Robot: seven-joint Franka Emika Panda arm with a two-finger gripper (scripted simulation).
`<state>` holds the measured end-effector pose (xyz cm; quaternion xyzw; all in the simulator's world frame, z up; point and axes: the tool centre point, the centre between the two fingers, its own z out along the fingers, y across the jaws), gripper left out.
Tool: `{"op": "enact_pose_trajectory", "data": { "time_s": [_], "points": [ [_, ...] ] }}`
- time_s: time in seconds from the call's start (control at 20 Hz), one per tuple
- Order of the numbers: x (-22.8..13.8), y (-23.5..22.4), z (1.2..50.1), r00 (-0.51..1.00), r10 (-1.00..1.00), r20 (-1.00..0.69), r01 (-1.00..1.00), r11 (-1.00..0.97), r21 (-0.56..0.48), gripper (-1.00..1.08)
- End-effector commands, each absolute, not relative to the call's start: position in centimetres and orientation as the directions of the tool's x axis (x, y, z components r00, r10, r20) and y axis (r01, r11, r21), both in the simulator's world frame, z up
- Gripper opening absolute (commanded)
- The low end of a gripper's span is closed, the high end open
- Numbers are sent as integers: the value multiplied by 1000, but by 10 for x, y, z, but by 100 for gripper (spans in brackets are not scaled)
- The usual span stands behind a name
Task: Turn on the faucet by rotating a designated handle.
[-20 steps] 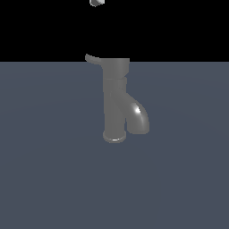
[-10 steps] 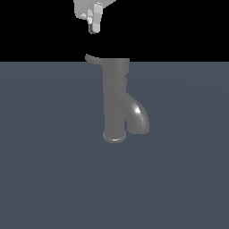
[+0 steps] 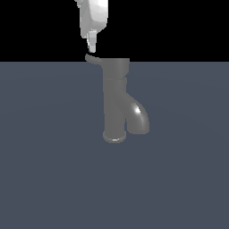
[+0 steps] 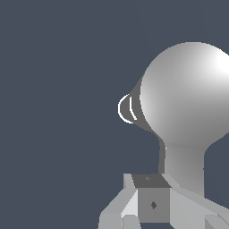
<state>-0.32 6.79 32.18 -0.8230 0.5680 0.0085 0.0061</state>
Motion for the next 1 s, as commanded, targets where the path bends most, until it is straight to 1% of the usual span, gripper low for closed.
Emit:
{"op": "enact_pose_trajectory", "data": {
  "time_s": [0.0,0.35,0.7,0.95],
  "points": [
    [3,71,314,317,-948,-14,-948,-317,0,-100],
    [13,76,300,257,-966,-2,-966,-257,0,-100],
    [15,77,298,248,-969,0,-969,-248,0,-100],
    [3,77,298,249,-969,0,-969,-249,0,-100]
  ]
}}
